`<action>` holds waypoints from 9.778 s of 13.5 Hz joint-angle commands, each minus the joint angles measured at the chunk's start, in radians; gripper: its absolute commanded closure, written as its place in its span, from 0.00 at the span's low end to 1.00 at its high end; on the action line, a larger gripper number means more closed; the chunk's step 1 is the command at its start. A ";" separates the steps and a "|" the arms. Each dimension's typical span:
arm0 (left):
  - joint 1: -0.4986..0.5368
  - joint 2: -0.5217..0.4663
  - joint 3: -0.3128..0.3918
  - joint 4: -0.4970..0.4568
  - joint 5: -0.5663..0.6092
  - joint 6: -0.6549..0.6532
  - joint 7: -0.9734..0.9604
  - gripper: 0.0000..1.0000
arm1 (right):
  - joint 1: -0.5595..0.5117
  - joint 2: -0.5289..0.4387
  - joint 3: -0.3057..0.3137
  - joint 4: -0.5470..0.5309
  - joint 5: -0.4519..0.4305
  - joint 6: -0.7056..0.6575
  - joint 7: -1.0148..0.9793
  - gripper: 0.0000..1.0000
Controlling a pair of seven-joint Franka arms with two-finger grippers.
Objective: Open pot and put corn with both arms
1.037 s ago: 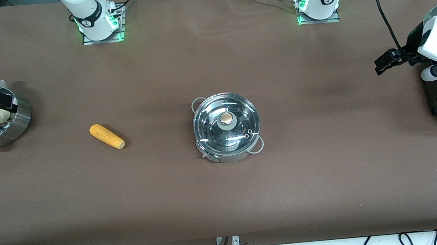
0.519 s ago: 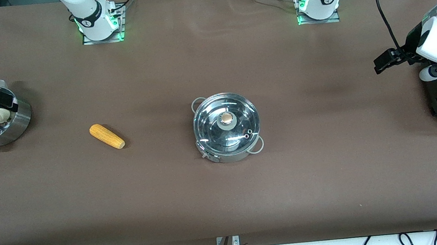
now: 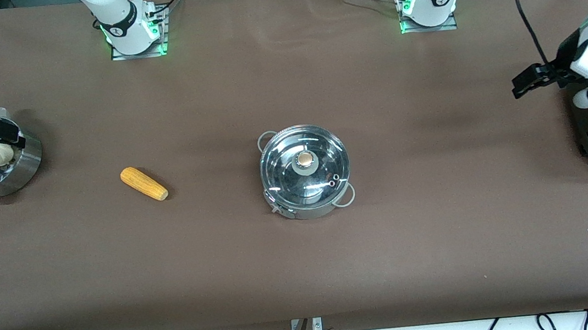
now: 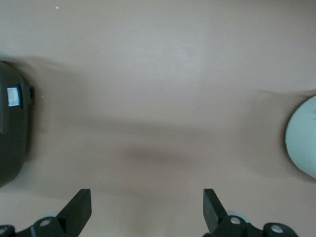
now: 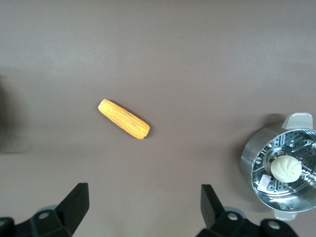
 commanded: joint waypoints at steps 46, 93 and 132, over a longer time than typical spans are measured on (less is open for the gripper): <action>-0.616 0.714 -0.124 0.431 0.050 0.321 -0.851 0.61 | 0.098 0.341 0.132 -0.245 -0.216 0.641 -0.495 1.00; 0.125 0.343 -0.129 -0.526 0.053 0.818 -0.037 0.00 | 0.653 0.696 0.203 0.288 -0.038 0.507 0.803 0.00; -0.091 -0.001 0.046 0.037 0.007 0.034 -0.011 0.00 | 0.048 -0.102 -0.015 -0.062 0.013 -0.018 0.179 0.00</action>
